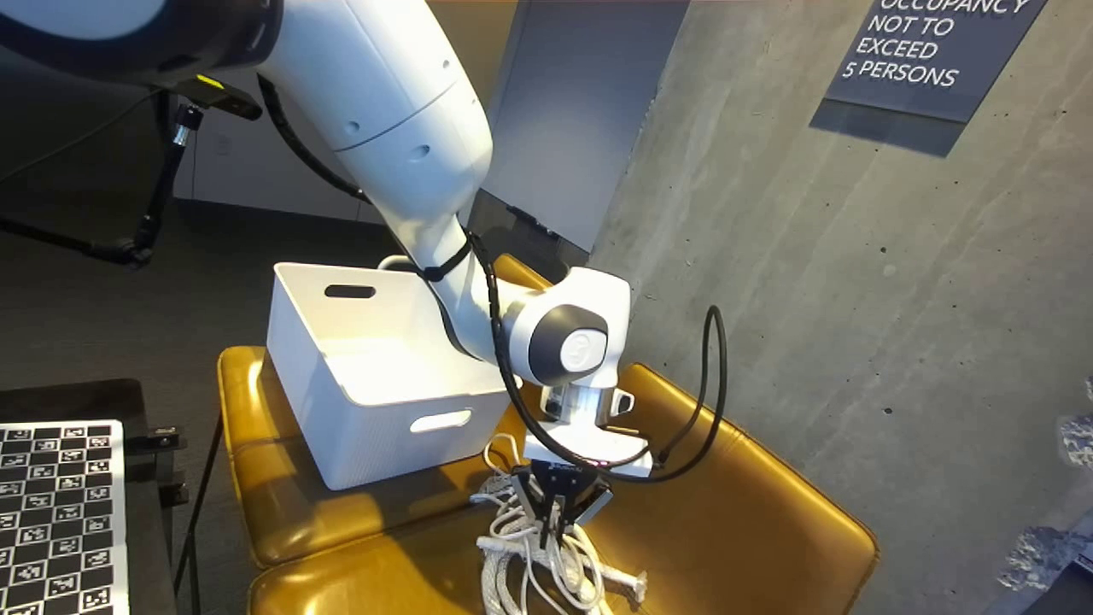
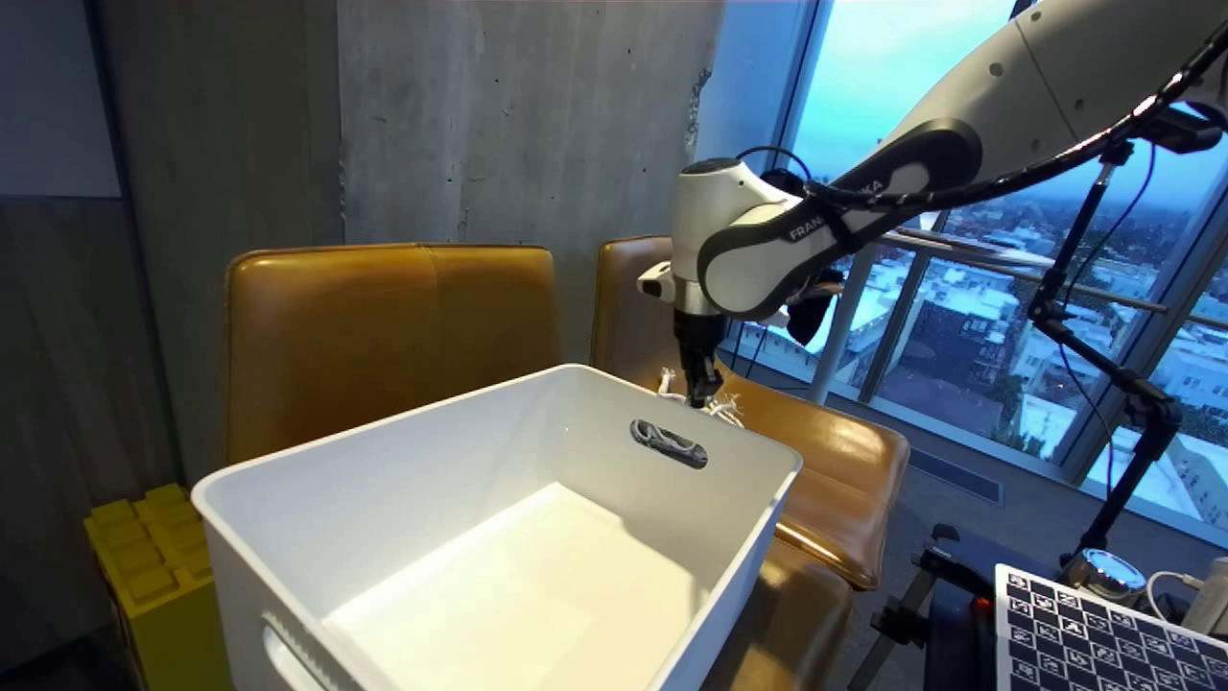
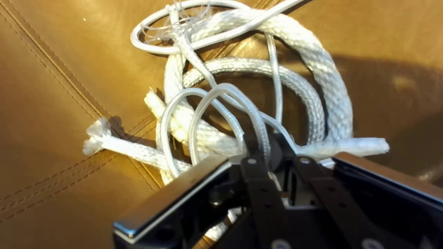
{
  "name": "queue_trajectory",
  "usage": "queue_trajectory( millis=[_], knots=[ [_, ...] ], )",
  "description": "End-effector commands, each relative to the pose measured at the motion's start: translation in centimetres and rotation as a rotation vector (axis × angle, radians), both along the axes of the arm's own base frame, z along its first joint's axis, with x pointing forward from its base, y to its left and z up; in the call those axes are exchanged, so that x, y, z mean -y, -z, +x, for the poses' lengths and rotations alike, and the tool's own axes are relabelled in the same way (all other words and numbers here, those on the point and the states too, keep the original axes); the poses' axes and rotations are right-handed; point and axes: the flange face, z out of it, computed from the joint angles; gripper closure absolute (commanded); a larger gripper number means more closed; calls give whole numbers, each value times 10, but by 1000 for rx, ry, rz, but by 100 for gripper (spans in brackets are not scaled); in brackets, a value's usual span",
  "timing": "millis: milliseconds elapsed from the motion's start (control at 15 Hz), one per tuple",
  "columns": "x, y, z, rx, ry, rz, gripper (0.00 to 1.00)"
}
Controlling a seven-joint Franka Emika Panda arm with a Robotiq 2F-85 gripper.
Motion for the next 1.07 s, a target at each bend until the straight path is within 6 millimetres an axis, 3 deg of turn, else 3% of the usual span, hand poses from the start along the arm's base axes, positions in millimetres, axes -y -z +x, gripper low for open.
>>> queue_trajectory(
  millis=[0,133,267,533,867,1000],
  knots=[
    [3,-5,-4,6,-20,-17,100],
    [2,-8,-3,11,-11,-23,99],
    [-6,-30,1,47,-3,-30,99],
    [-30,-123,13,173,0,28,99],
    [-68,-263,20,334,13,96,99],
    [-82,-301,18,370,23,117,99]
  ],
)
